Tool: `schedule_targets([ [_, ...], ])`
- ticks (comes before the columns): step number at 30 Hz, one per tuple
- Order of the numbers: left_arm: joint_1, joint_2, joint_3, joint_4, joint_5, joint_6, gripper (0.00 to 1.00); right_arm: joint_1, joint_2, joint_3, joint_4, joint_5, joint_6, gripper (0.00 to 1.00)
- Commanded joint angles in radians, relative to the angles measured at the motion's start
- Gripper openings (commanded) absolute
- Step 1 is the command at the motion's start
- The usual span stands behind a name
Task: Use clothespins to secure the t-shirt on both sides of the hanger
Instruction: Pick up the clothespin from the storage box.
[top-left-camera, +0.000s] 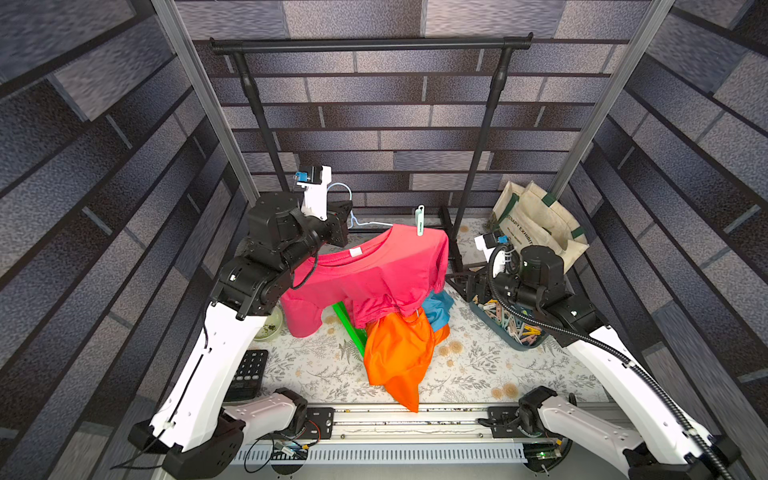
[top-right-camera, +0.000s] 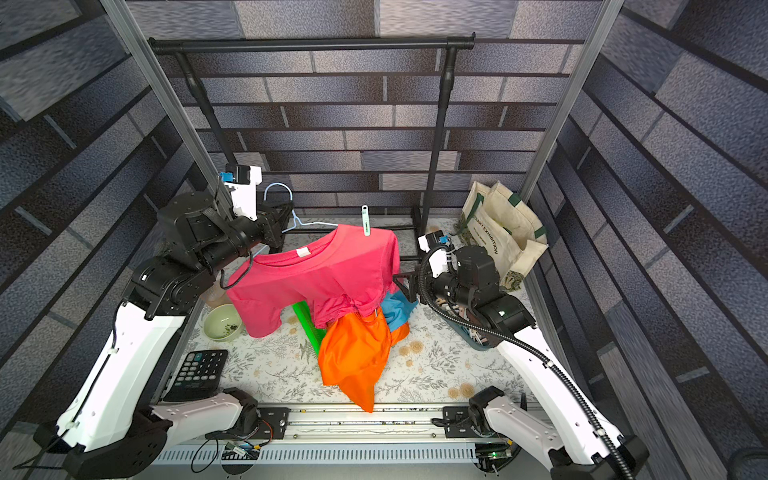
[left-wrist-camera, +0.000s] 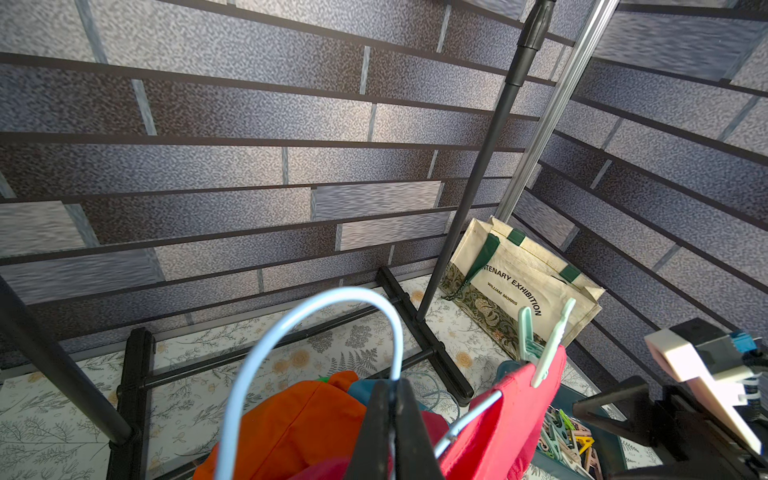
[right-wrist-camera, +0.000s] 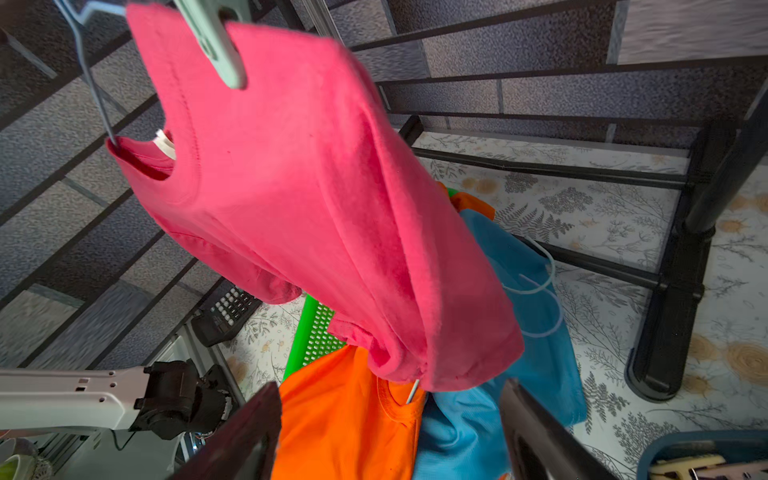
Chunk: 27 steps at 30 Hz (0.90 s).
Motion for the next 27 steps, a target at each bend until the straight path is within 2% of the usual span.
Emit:
schedule_targets([
  [1, 0.004, -0.012, 0.028, 0.033, 0.026, -0.032, 0.00, -0.008, 0.029, 0.004, 0.030, 0.050, 0.032, 0.69],
  [3, 0.005, -0.016, 0.020, 0.029, 0.022, -0.038, 0.00, -0.007, 0.066, 0.046, 0.052, 0.016, 0.059, 0.56],
  [6, 0.005, -0.021, 0.013, 0.026, -0.017, -0.047, 0.00, -0.009, 0.116, 0.065, 0.089, -0.001, 0.101, 0.21],
  [7, 0.006, -0.018, 0.018, 0.015, -0.066, -0.057, 0.00, -0.010, 0.131, 0.072, 0.092, 0.016, 0.112, 0.13],
  [8, 0.005, -0.012, 0.034, -0.007, -0.157, -0.075, 0.00, -0.012, 0.147, 0.080, 0.083, 0.045, 0.125, 0.11],
  [10, 0.001, 0.018, 0.093, -0.091, -0.391, -0.119, 0.00, -0.017, 0.172, 0.097, 0.051, 0.070, 0.137, 0.15],
  [11, -0.006, 0.034, 0.126, -0.137, -0.531, -0.133, 0.00, -0.019, 0.176, 0.104, 0.033, 0.081, 0.137, 0.26],
  [13, -0.034, 0.051, 0.151, -0.163, -0.708, -0.145, 0.00, -0.022, 0.168, 0.104, -0.009, 0.144, 0.136, 0.53],
  [14, -0.051, 0.052, 0.150, -0.153, -0.775, -0.149, 0.00, -0.023, 0.159, 0.105, -0.039, 0.185, 0.127, 0.62],
  [16, -0.090, 0.060, 0.143, -0.119, -0.886, -0.149, 0.00, -0.024, 0.139, 0.106, -0.112, 0.302, 0.112, 0.69],
  [19, -0.131, 0.081, 0.142, -0.071, -0.996, -0.153, 0.00, -0.032, 0.114, 0.094, -0.233, 0.511, 0.117, 0.67],
  [22, -0.139, 0.107, 0.136, -0.055, -1.009, -0.189, 0.00, -0.064, 0.113, 0.043, -0.321, 0.639, 0.152, 0.50],
  [24, -0.144, 0.124, 0.127, -0.045, -1.003, -0.209, 0.00, -0.106, 0.140, -0.003, -0.374, 0.667, 0.186, 0.41],
  [27, -0.154, 0.153, 0.104, -0.023, -0.985, -0.220, 0.00, -0.205, 0.199, -0.084, -0.380, 0.555, 0.210, 0.37],
])
